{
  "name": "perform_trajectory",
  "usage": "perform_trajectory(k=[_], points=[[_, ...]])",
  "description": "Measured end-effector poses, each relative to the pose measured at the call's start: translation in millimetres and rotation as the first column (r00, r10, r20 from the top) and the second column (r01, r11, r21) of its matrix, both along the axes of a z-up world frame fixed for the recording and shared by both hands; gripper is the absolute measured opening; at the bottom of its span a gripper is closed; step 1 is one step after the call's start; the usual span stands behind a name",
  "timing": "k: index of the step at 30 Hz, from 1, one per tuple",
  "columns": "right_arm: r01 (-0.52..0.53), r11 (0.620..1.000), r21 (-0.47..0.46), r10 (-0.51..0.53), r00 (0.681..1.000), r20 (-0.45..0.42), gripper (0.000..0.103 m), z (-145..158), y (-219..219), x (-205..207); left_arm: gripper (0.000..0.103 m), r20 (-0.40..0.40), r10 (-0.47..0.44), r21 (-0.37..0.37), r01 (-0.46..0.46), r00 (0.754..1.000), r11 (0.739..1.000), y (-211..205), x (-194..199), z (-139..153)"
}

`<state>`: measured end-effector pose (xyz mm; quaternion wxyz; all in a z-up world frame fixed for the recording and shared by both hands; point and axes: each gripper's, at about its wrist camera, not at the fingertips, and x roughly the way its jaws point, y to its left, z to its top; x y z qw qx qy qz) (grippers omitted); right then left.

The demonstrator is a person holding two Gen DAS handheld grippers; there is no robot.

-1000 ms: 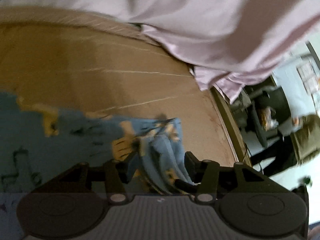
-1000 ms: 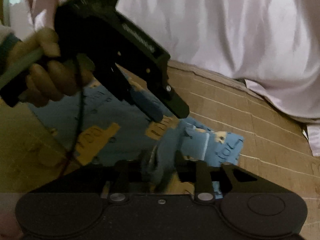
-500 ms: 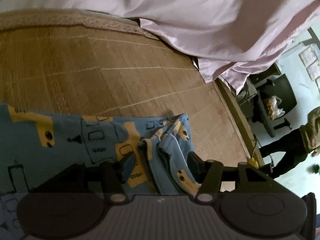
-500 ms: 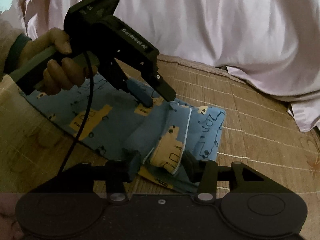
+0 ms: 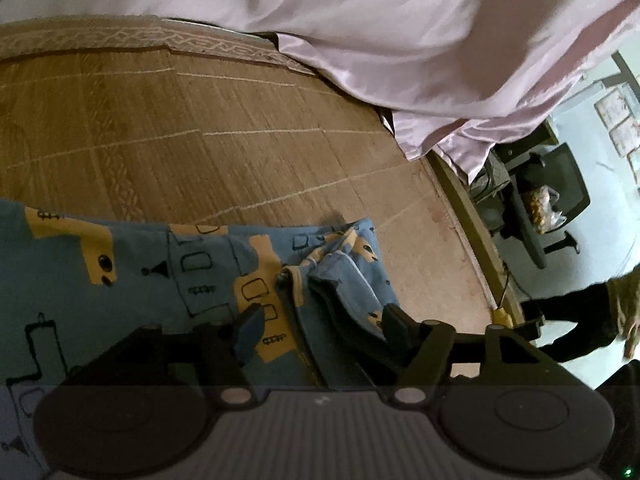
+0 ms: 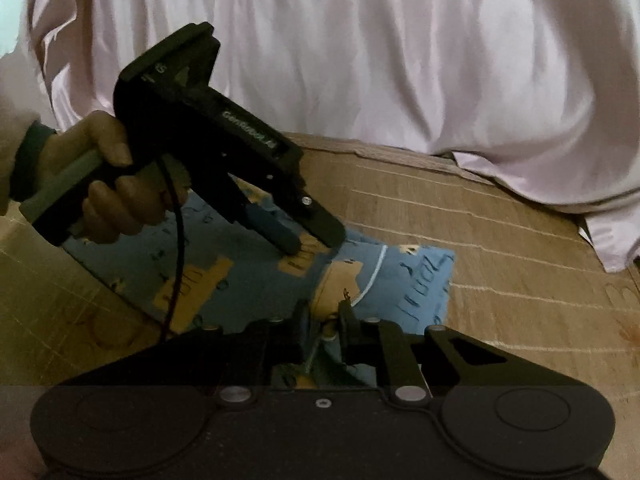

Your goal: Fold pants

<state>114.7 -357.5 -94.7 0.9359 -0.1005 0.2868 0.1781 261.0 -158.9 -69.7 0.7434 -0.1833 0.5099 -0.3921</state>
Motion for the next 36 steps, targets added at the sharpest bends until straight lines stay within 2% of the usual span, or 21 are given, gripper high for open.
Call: perform_trajectory(k=[3,6,8,9,11,15,19,21,23,26,32,36], points=[[-0.059,0.998,-0.034,0.058,0.998,-0.027,0.022,-12.0,11.9,3.2,0.073,-0.021,0.022,-0.011,-0.022,1.0,1.0,3.3,5.1,-3.1],[-0.097,0.992,-0.086,0.095,0.995,-0.028,0.04,-19.6,20.8,-1.8,0.073,-0.03,0.043,0.007,-0.043,0.999,0.999,-0.3,8.3,-1.6],[-0.114,0.989,-0.097,0.113,0.994,-0.014,0.056,-18.8,24.4,-7.0,0.073,-0.002,0.032,0.048,-0.032,0.999,0.998,-8.3,7.2,3.5],[-0.121,0.987,-0.108,0.121,0.993,-0.011,0.056,-19.1,26.5,-8.1,0.072,0.018,0.025,0.076,-0.026,1.0,0.997,-13.5,6.1,5.9],[-0.124,0.98,-0.154,0.126,0.992,0.003,0.054,-20.8,33.2,-10.3,0.068,0.042,0.02,0.126,-0.025,0.999,0.992,-23.3,4.1,9.0],[-0.112,0.972,-0.206,0.119,0.993,0.02,0.05,-23.1,41.2,-14.6,0.042,0.065,0.022,0.215,-0.035,0.998,0.976,-38.6,1.8,15.0],[-0.1,0.967,-0.233,0.108,0.994,0.023,0.045,-24.1,41.8,-13.2,0.031,0.067,0.038,0.253,-0.054,0.997,0.966,-43.6,1.9,16.0],[-0.099,0.963,-0.252,0.11,0.993,0.031,0.039,-25.7,43.2,-14.2,0.018,0.064,0.046,0.261,-0.062,0.997,0.963,-42.6,2.3,14.3],[-0.096,0.959,-0.265,0.111,0.993,0.041,0.026,-26.8,43.4,-15.4,0.014,0.054,0.06,0.258,-0.072,0.997,0.963,-41.9,1.6,13.9],[-0.088,0.958,-0.274,0.108,0.992,0.059,0.018,-26.0,42.7,-18.6,0.01,0.049,0.068,0.252,-0.079,0.996,0.964,-42.2,0.1,15.5],[-0.073,0.969,-0.237,0.094,0.992,0.08,0.016,-22.6,38.8,-22.8,0.009,0.046,0.089,0.228,-0.097,0.995,0.969,-36.4,-5.4,24.7],[-0.077,0.973,-0.218,0.103,0.989,0.111,0.016,-14.2,39.6,-28.8,0.008,0.075,0.089,0.217,-0.103,0.993,0.971,-30.7,-11.2,36.6]])
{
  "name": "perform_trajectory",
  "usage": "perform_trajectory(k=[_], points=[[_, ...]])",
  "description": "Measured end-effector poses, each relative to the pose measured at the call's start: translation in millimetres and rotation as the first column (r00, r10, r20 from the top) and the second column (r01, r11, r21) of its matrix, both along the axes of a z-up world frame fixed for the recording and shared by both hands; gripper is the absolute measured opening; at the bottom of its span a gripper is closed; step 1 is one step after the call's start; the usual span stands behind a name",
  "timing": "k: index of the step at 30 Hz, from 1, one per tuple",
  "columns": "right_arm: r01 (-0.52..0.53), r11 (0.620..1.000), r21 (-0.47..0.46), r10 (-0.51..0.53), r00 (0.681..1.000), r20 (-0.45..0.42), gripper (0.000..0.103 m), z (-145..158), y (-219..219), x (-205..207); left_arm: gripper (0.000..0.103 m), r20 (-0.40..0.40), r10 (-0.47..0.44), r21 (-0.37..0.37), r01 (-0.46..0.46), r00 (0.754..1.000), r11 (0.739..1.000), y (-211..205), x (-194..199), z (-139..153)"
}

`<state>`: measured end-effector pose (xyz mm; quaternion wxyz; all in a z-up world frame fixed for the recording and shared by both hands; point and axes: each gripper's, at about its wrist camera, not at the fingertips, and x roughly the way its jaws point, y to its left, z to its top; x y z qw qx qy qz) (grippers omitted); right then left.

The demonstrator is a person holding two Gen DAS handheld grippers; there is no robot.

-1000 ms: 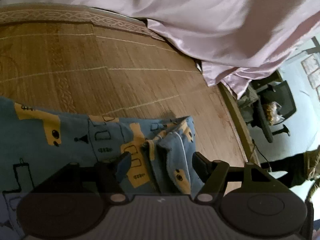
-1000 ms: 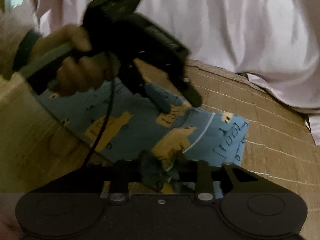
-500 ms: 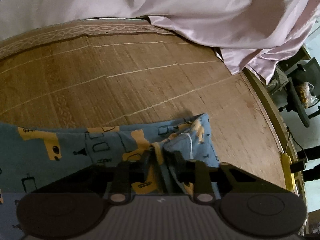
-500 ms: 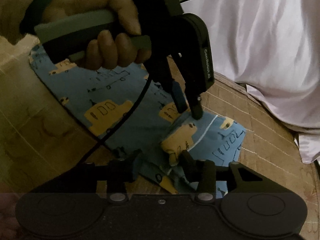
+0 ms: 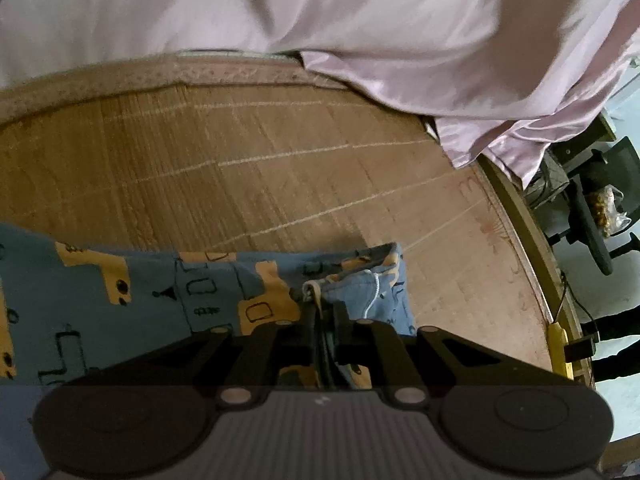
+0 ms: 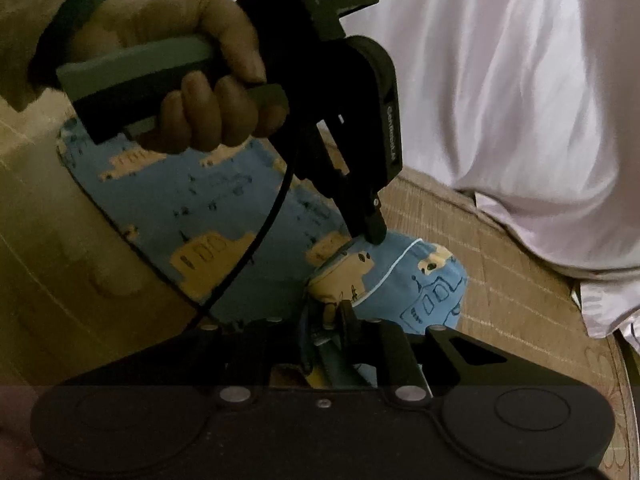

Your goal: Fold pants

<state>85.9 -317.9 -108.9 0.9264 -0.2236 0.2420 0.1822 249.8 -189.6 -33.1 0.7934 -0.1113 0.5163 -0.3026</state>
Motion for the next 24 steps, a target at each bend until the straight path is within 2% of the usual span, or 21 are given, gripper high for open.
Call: perform_trajectory(k=[11,24], points=[[-0.088,0.996,0.004,0.088,0.995,0.054,0.016,25.1,28.2,-10.5,0.008,0.06,0.038,0.001,-0.038,0.997,0.999,40.0,-13.2,31.1],[-0.231,0.973,0.029,0.229,0.972,0.056,0.016,34.8,82.0,-9.3,0.008,0.074,0.133,0.024,-0.135,0.988,0.991,109.4,-24.7,35.9]])
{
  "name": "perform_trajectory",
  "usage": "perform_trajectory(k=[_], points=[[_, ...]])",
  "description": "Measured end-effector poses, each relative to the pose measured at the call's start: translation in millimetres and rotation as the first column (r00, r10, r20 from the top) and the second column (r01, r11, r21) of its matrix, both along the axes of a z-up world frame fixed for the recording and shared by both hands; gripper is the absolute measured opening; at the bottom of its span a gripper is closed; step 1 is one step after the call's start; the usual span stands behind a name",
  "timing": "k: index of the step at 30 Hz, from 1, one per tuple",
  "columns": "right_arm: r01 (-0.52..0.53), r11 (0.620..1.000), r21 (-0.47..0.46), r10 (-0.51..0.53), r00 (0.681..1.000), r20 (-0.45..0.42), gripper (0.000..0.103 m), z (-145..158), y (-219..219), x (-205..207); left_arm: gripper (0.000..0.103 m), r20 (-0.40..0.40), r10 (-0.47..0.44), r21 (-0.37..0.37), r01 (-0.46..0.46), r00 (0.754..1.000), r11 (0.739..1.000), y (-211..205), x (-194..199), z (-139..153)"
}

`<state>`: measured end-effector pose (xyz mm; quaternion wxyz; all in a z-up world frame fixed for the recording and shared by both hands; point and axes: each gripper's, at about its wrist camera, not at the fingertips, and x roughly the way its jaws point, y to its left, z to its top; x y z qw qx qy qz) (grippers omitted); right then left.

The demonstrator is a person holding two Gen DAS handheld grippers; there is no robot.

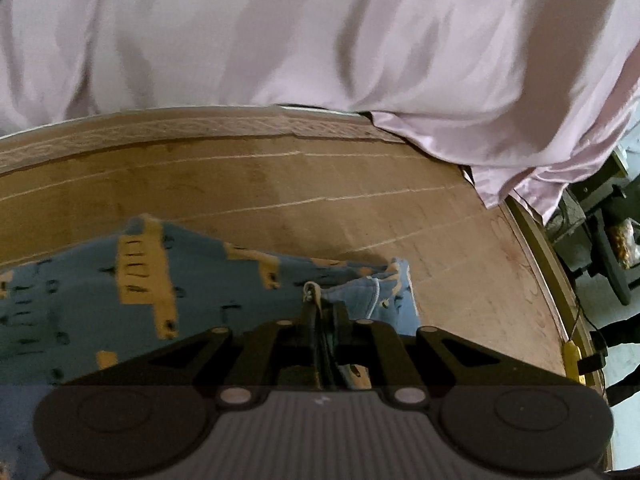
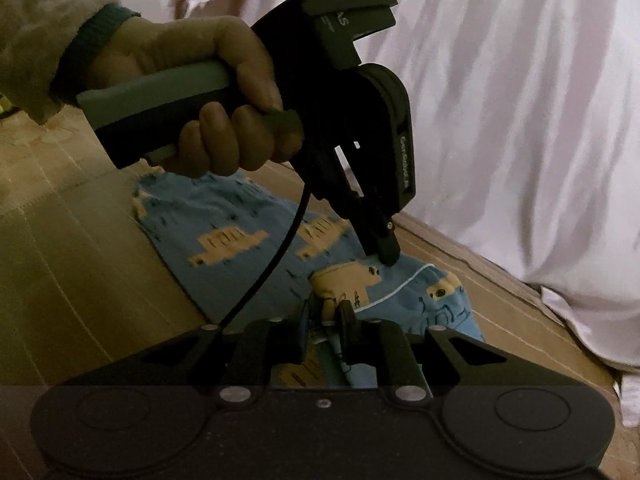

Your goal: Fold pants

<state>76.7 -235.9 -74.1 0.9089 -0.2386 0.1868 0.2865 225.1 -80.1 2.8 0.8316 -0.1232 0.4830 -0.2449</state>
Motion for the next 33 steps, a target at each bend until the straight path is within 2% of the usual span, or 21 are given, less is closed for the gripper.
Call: perform_trajectory(k=[10,24,27,28,29,30,31,33], points=[[-0.121,0.993,-0.007,0.12,0.992,-0.027,0.016,-2.9,47.3,8.6,0.007,0.006,0.07,0.041,-0.07,0.998,0.997,56.8,-5.7,-3.7],[-0.21,0.975,-0.076,0.2,0.972,-0.127,0.018,-36.5,91.4,23.1,0.008,-0.042,0.12,0.048,-0.118,0.992,0.992,104.0,-4.9,-41.3],[-0.225,0.972,-0.069,0.213,0.966,-0.144,0.032,-39.5,88.9,21.9,0.014,-0.02,0.133,0.084,-0.13,0.991,0.988,106.7,-10.3,-44.0],[-0.222,0.973,-0.061,0.212,0.968,-0.131,0.046,-36.6,83.7,19.5,0.017,-0.002,0.137,0.095,-0.137,0.991,0.986,107.5,-14.7,-41.8],[-0.215,0.975,-0.054,0.207,0.971,-0.119,0.063,-32.9,77.6,17.8,0.028,0.018,0.139,0.098,-0.14,0.99,0.985,108.0,-19.5,-39.1],[-0.194,0.98,-0.044,0.189,0.977,-0.103,0.069,-28.2,68.6,16.3,0.039,0.039,0.14,0.094,-0.143,0.989,0.985,108.5,-25.0,-35.9],[-0.168,0.985,-0.038,0.164,0.982,-0.088,0.072,-24.8,60.6,16.2,0.042,0.06,0.143,0.089,-0.148,0.988,0.985,108.1,-31.1,-32.4],[-0.1,0.994,-0.05,0.097,0.994,-0.054,0.073,-20.0,41.0,19.5,0.042,0.103,0.137,0.066,-0.145,0.985,0.987,106.4,-41.2,-25.6]])
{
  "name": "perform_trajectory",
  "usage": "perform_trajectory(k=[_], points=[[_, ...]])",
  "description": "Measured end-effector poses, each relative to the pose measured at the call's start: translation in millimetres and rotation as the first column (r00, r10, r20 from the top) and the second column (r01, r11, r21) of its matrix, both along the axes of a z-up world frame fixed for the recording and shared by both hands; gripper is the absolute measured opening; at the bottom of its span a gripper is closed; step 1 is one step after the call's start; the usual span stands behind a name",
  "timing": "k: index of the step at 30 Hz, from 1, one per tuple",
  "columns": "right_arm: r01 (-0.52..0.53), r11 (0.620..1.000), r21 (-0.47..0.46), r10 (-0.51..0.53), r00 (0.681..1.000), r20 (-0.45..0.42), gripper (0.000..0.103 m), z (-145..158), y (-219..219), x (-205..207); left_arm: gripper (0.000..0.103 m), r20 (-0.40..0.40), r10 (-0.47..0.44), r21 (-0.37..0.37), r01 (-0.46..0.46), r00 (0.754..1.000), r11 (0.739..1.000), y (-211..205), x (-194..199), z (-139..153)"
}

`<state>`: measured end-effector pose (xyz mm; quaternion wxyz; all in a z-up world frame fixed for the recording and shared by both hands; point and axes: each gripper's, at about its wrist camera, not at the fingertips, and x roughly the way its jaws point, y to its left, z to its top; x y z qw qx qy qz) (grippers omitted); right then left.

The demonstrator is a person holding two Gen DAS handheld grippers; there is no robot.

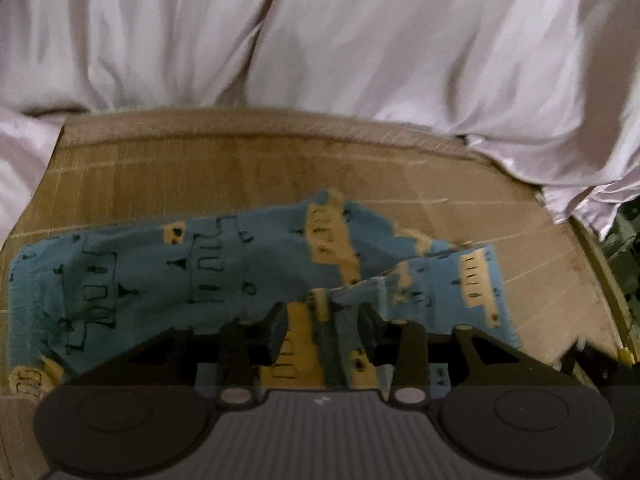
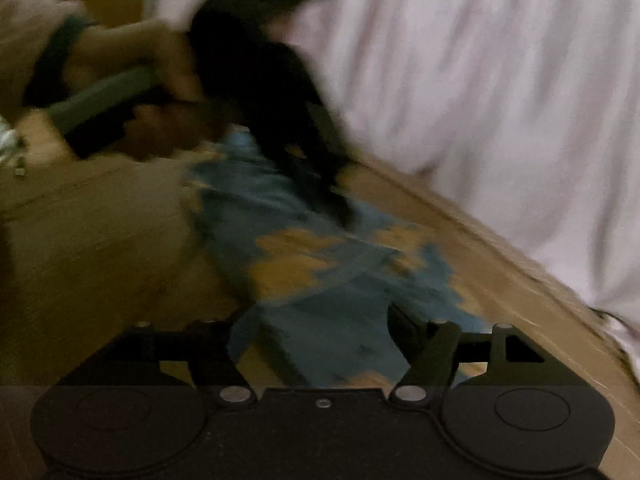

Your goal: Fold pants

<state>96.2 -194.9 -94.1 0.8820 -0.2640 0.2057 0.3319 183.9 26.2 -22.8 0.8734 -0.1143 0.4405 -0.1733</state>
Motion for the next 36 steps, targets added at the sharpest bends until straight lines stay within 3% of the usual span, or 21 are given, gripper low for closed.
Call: perform_trajectory(k=[3,4,5,8,10,12,14,17,19,20,22,23,24,26,29,32,36], points=[[0.122,0.992,-0.036,-0.12,0.991,0.055,0.067,2.0,-29.3,21.1,0.042,0.086,-0.056,-0.062,0.062,0.995,0.996,-12.1,-14.2,8.9],[0.155,0.988,-0.028,-0.154,0.987,0.049,0.058,2.6,-36.7,32.1,0.042,0.097,-0.09,-0.077,0.097,0.991,0.992,-19.7,-15.5,9.9],[0.173,0.985,-0.007,-0.172,0.984,0.035,0.049,2.8,-43.8,41.5,0.042,0.1,-0.127,-0.08,0.135,0.987,0.988,-29.1,-15.1,9.6],[0.211,0.975,0.07,-0.208,0.977,-0.05,0.034,0.0,-58.1,80.5,0.042,0.077,-0.18,-0.059,0.184,0.981,0.981,-52.4,-5.3,0.5],[0.201,0.977,0.075,-0.193,0.976,-0.099,0.034,-7.5,-61.4,101.1,0.04,0.031,-0.146,-0.045,0.147,0.989,0.988,-55.5,6.6,-14.5],[0.22,0.974,0.051,-0.211,0.967,-0.141,0.034,-20.1,-62.3,113.0,0.02,-0.011,-0.091,-0.041,0.09,0.996,0.995,-50.0,12.7,-27.2],[0.234,0.969,0.081,-0.22,0.963,-0.155,0.037,-28.8,-72.9,117.3,0.012,-0.026,-0.06,-0.071,0.058,0.998,0.996,-37.1,12.1,-35.7],[0.264,0.953,0.146,-0.232,0.951,-0.204,0.037,-29.9,-89.7,122.0,0.01,-0.028,-0.045,-0.124,0.041,0.999,0.991,-21.5,5.2,-39.2],[0.268,0.956,0.119,-0.245,0.953,-0.179,0.04,-26.9,-86.4,118.8,0.01,-0.036,-0.031,-0.136,0.026,0.999,0.99,-14.2,3.9,-36.7],[0.281,0.955,0.096,-0.265,0.952,-0.15,0.047,-24.4,-84.5,112.9,0.012,-0.041,-0.014,-0.13,0.008,0.999,0.992,-11.5,3.8,-33.7],[0.273,0.956,0.108,-0.26,0.958,-0.119,0.053,-16.6,-80.6,97.6,0.018,-0.04,0.027,-0.098,-0.031,0.999,0.995,-7.0,-0.7,-27.4],[0.265,0.955,0.134,-0.248,0.959,-0.135,0.055,-13.3,-81.4,88.3,0.026,-0.037,0.033,-0.099,-0.037,0.999,0.994,-4.7,-5.0,-23.5],[0.252,0.956,0.15,-0.23,0.961,-0.151,0.056,-11.7,-78.6,78.4,0.043,-0.029,0.043,-0.097,-0.045,0.999,0.994,-1.6,-12.6,-19.3],[0.202,0.972,0.118,-0.186,0.973,-0.138,0.062,-13.5,-68.1,59.6,0.057,0.014,0.042,-0.091,-0.041,0.999,0.995,3.5,-31.0,-14.0],[0.137,0.989,-0.052,-0.14,0.988,-0.064,0.068,-32.3,-44.7,38.3,0.057,0.031,0.014,-0.023,-0.014,0.999,1.0,-3.9,-47.4,-20.3],[0.153,0.985,-0.076,-0.156,0.987,-0.026,0.074,-33.5,-38.9,35.6,0.056,0.03,0.043,0.08,-0.045,0.999,0.996,-7.7,-53.8,-32.8],[0.169,0.986,-0.001,-0.169,0.985,-0.03,0.086,-18.2,-34.7,39.8,0.06,0.024,0.091,0.054,-0.092,0.996,0.994,6.8,-62.4,-25.0]])
